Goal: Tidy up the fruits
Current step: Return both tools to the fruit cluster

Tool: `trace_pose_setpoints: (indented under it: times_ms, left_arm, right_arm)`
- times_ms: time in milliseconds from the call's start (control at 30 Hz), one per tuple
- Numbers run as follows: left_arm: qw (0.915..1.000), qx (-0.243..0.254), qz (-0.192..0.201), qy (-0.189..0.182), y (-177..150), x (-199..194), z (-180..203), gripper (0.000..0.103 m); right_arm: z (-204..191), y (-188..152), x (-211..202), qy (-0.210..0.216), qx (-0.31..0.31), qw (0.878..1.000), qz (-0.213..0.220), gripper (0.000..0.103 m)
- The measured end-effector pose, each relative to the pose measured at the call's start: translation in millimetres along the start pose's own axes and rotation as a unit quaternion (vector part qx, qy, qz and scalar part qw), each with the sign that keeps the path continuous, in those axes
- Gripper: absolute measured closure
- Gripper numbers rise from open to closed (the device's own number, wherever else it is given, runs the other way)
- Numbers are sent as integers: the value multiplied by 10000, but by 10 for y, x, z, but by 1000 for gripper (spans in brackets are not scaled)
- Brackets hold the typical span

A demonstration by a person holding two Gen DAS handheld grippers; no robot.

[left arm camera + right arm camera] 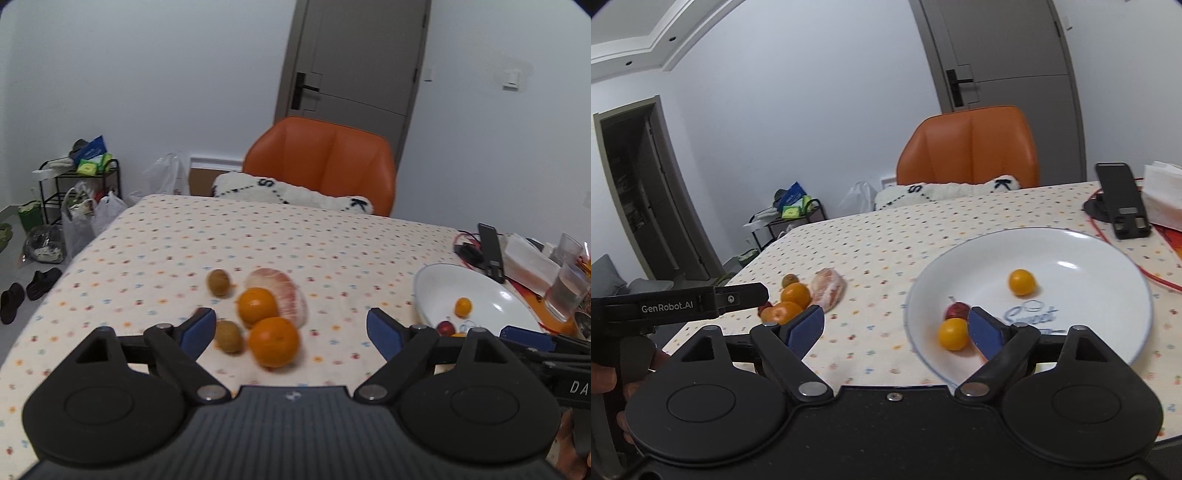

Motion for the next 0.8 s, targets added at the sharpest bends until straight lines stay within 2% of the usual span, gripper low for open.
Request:
trace_pose_setpoints:
  times_ms: [300, 800]
  left_arm:
    - [9998, -147, -19, 148, -20, -100, -282, 15]
    - [9992, -384, -2, 144, -48, -96, -629, 16]
  right_arm:
    - [-289, 11, 84, 179, -170, 9997, -46, 18]
    - [-676, 46, 286, 381, -463, 9980, -188, 18]
Point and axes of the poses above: each gripper's, at about its wrist camera, not at the fingertips, and x roughly the way its jaws point, z to its right, y to its top, the point moved 4 cm from there along x, roughly the way its jaws point, and after that the axes turned 11 degrees about -y, right-handed, at the moved point
